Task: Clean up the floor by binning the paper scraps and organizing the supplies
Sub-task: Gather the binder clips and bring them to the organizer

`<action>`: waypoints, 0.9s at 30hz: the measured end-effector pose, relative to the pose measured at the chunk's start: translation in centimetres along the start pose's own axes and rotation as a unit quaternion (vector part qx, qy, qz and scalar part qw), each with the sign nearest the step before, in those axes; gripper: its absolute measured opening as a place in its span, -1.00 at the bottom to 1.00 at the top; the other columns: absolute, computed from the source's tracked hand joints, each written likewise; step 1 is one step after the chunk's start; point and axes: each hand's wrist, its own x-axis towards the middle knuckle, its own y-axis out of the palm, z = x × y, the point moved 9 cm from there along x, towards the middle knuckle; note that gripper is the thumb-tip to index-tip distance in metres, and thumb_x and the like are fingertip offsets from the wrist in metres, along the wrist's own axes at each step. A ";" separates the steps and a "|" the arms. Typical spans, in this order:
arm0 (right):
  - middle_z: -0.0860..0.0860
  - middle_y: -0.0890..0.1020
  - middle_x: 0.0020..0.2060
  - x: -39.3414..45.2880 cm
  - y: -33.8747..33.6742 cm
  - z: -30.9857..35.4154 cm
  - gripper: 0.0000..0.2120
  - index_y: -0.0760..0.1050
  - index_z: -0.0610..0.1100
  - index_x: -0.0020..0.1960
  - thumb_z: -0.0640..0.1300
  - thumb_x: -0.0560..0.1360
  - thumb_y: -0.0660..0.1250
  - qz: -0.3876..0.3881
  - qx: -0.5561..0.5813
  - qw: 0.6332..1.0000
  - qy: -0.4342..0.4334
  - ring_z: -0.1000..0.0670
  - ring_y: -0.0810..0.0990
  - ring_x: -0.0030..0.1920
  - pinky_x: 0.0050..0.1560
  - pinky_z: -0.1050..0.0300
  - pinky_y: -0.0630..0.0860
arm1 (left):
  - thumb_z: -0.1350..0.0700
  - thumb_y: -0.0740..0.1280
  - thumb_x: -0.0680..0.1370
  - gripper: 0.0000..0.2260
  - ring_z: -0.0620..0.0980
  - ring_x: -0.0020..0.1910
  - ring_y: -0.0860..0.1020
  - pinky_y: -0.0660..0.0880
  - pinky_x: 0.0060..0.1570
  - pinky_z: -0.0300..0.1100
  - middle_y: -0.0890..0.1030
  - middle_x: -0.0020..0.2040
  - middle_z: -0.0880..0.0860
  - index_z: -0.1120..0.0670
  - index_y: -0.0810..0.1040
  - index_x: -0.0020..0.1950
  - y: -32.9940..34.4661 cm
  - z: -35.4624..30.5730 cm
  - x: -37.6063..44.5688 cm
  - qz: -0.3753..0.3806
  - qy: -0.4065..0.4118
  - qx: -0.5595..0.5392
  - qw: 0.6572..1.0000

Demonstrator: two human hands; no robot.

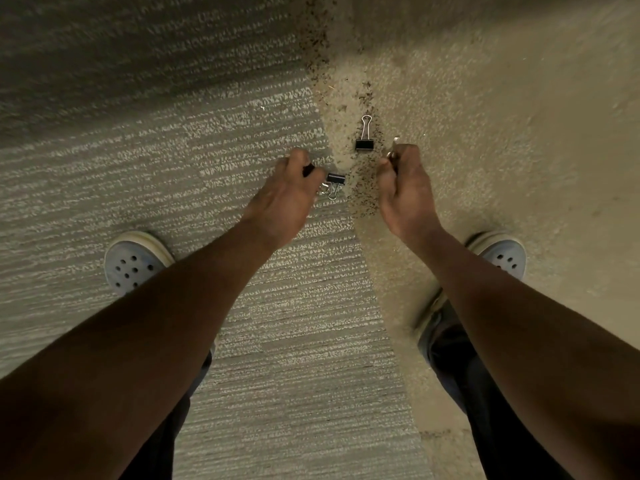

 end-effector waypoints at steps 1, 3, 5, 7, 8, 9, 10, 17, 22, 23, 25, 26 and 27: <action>0.05 0.38 -0.34 -0.1 -0.2 -0.4 -0.87 0.29 -0.18 0.01 -0.12 0.61 0.06 -0.007 0.065 0.997 0.034 0.09 0.32 -0.40 -0.43 0.20 0.27 | 0.24 0.27 0.58 -0.72 0.20 0.12 0.44 0.52 0.04 -0.01 0.38 0.24 0.19 0.11 0.42 0.29 0.1 0.3 0.1 0.004 -0.019 -0.005 1.000; 0.04 0.39 -0.35 -0.3 0.0 -1.3 -0.82 0.34 -0.19 -0.04 -0.12 0.52 0.02 0.000 0.219 0.968 0.121 0.05 0.33 -0.38 -0.44 0.14 0.27 | 0.27 0.22 0.58 -0.76 0.23 0.11 0.43 0.48 0.01 0.03 0.40 0.22 0.19 0.13 0.44 0.24 0.0 0.9 0.2 0.001 -0.039 -0.018 0.999; -0.01 0.46 -0.34 -0.2 0.1 -1.3 -0.77 0.44 -0.16 -0.11 -0.14 0.43 0.02 0.009 0.334 0.927 0.172 0.03 0.38 -0.38 -0.44 0.18 0.30 | 0.28 0.27 0.55 -0.73 0.14 0.06 0.45 0.54 -0.02 -0.04 0.41 0.20 0.19 0.16 0.44 0.25 -0.3 0.7 0.0 -0.010 -0.023 0.001 1.000; -0.06 0.52 -0.32 0.1 0.1 -0.9 -0.77 0.47 -0.13 -0.17 -0.17 0.36 0.05 0.019 0.404 0.893 0.197 -0.01 0.44 -0.35 -0.40 0.19 0.35 | 0.34 0.31 0.50 -0.69 0.08 0.06 0.46 0.57 0.00 -0.09 0.43 0.18 0.18 0.16 0.46 0.23 -0.7 0.6 -0.1 -0.027 -0.004 -0.001 1.000; -0.07 0.54 -0.30 0.2 0.2 -0.8 -0.79 0.47 -0.12 -0.18 -0.17 0.35 0.07 0.023 0.420 0.884 0.206 -0.02 0.47 -0.33 -0.38 0.18 0.38 | 0.37 0.30 0.49 -0.71 0.07 0.07 0.47 0.56 0.01 -0.11 0.43 0.17 0.17 0.17 0.48 0.19 -0.9 0.7 -0.1 -0.033 -0.013 -0.034 0.999; -0.06 0.55 -0.30 0.3 0.2 -0.8 -0.82 0.47 -0.10 -0.20 -0.15 0.36 0.09 0.026 0.417 0.883 0.214 -0.03 0.49 -0.31 -0.37 0.17 0.40 | 0.39 0.28 0.48 -0.73 0.04 0.06 0.48 0.55 0.00 -0.15 0.44 0.14 0.15 0.16 0.49 0.13 -1.3 1.0 -0.1 -0.042 -0.032 -0.080 0.995; -0.04 0.55 -0.31 0.4 0.3 -1.0 -0.86 0.46 -0.08 -0.24 -0.11 0.39 0.13 0.025 0.394 0.891 0.226 -0.02 0.49 -0.30 -0.37 0.16 0.41 | 0.40 0.28 0.47 -0.77 0.01 0.02 0.49 0.53 -0.04 -0.18 0.46 0.09 0.13 0.16 0.50 0.06 -1.8 1.4 -0.2 -0.055 -0.052 -0.135 0.988; 0.02 0.43 -0.44 2.6 -1.4 -0.6 -0.67 0.44 -0.14 -0.22 0.04 0.61 0.18 -0.065 -0.079 0.986 0.133 0.05 0.38 -0.47 -0.38 0.19 0.24 | 0.34 0.25 0.55 -0.84 -0.08 -0.29 0.45 0.38 -0.39 -0.23 0.51 -0.13 0.02 0.09 0.51 0.00 0.6 5.0 -1.7 0.053 -0.277 -0.466 0.839; 0.03 0.53 -0.27 3.1 -0.5 -0.3 -0.53 0.46 -0.14 0.10 0.25 0.49 0.30 -0.061 -0.177 0.972 0.142 0.00 0.49 -0.28 -0.42 0.23 0.23 | 0.24 0.09 0.53 -0.76 -0.07 -0.42 0.35 0.19 -0.58 -0.27 0.53 -0.29 0.03 0.11 0.52 -0.22 1.3 4.2 -2.7 0.110 -0.311 -0.666 0.669; 0.01 0.55 -0.24 3.2 -0.3 -0.2 -0.47 0.46 -0.13 0.12 0.30 0.44 0.32 -0.060 -0.186 0.970 0.148 0.00 0.49 -0.26 -0.39 0.22 0.26 | 0.18 0.07 0.53 -0.74 -0.06 -0.42 0.34 0.17 -0.57 -0.27 0.50 -0.32 0.03 0.10 0.49 -0.27 1.2 3.9 -2.7 0.119 -0.303 -0.672 0.665; -0.02 0.61 -0.17 3.4 -0.1 -0.3 -0.44 0.46 -0.12 0.13 0.32 0.40 0.36 -0.064 -0.199 0.965 0.159 0.00 0.49 -0.23 -0.33 0.19 0.31 | 0.07 0.06 0.57 -0.68 -0.04 -0.42 0.32 0.16 -0.53 -0.27 0.46 -0.36 0.03 0.07 0.42 -0.34 1.1 3.5 -2.5 0.125 -0.298 -0.655 0.683; -0.03 0.62 -0.14 3.5 0.0 -0.2 -0.45 0.46 -0.12 0.13 0.30 0.40 0.37 -0.068 -0.204 0.963 0.162 -0.01 0.49 -0.23 -0.32 0.18 0.31 | 0.01 0.10 0.59 -0.65 -0.05 -0.43 0.32 0.18 -0.51 -0.27 0.45 -0.38 0.02 0.05 0.41 -0.37 1.0 3.5 -2.3 0.120 -0.299 -0.624 0.712; -0.04 0.63 -0.12 3.5 0.0 -0.1 -0.47 0.46 -0.13 0.12 0.27 0.40 0.39 -0.073 -0.208 0.962 0.162 -0.01 0.49 -0.23 -0.32 0.18 0.32 | -0.06 0.16 0.59 -0.64 -0.05 -0.44 0.33 0.25 -0.46 -0.26 0.45 -0.38 0.00 0.03 0.41 -0.38 0.8 3.6 -2.1 0.104 -0.300 -0.573 0.755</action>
